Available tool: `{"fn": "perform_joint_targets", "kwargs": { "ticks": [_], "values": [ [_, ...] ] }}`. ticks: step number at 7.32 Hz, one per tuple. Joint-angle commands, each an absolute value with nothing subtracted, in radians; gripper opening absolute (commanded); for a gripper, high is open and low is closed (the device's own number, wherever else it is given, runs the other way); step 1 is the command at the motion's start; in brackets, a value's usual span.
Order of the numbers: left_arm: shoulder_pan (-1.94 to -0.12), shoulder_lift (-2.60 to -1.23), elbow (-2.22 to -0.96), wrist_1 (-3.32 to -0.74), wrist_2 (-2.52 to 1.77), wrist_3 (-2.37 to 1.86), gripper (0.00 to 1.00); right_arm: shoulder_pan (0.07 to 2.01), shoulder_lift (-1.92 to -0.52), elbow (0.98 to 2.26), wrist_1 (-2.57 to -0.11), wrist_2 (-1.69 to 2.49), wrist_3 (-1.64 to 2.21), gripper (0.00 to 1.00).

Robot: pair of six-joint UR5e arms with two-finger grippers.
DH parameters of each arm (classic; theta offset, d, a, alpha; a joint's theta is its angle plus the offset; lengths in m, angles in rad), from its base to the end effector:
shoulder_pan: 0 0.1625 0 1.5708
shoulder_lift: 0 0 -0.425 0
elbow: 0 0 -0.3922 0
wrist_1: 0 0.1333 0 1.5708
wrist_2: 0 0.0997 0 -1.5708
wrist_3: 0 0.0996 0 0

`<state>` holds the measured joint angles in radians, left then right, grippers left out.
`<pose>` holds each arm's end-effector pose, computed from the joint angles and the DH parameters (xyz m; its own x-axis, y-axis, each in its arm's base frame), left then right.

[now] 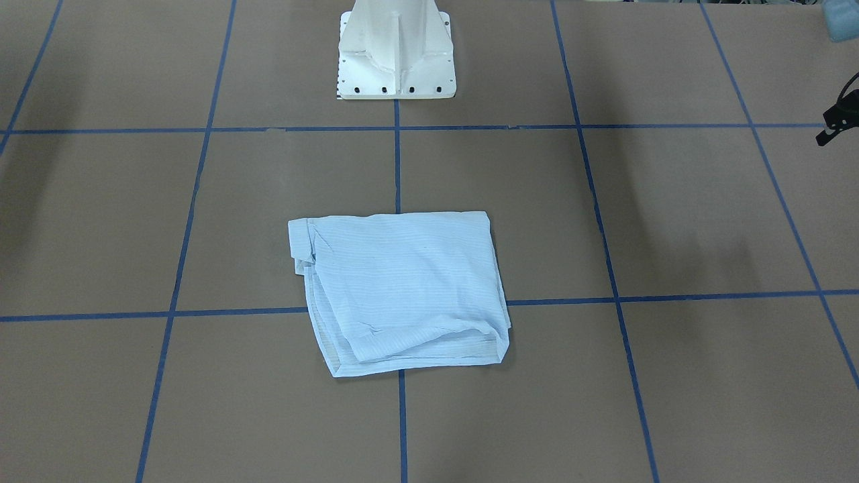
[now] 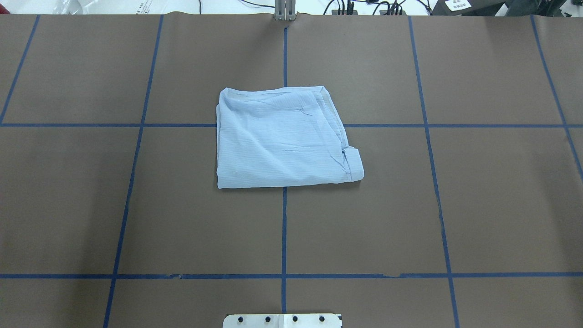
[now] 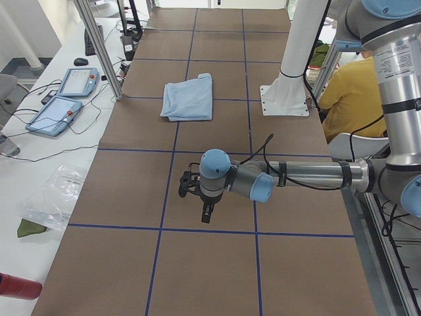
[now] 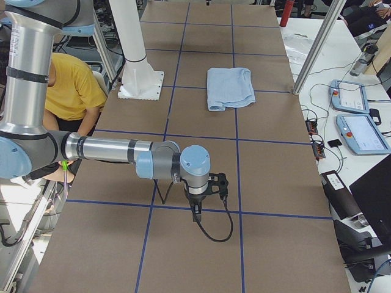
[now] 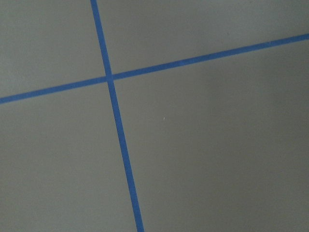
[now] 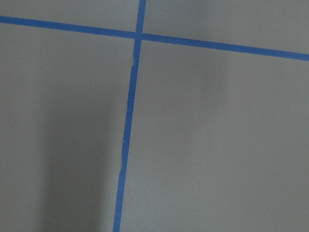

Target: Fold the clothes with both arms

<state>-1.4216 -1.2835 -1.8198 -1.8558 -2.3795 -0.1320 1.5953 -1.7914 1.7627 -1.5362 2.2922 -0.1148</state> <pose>-0.0033 -0.3898 0.6274 0.6698 0.1487 -0.7275 -0.0565 0.9871 0.1498 0.0773 -0.3974 0.6627 0.7486 -0.1001 0.6554 0.0617 0.9948 0.0815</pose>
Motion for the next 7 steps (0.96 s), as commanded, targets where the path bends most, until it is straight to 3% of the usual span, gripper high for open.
{"fn": "perform_joint_targets", "kwargs": {
  "ticks": [1, 3, 7],
  "values": [
    [-1.481, -1.284, -1.827, -1.764, -2.376, -0.003, 1.0, 1.595, -1.793, 1.763, -1.537, 2.293, -0.115, 1.0],
    [-1.59, -1.29, -1.835, -1.654, -2.373, 0.125, 1.0, 1.595, -1.796, 1.763, -1.537, 2.293, -0.115, 1.0],
    [-1.614, -1.293, -1.841, -1.637, -2.296, 0.141, 1.0, 1.595, -1.798, 1.764, -1.534, 2.293, -0.115, 1.0]
  ]
}}
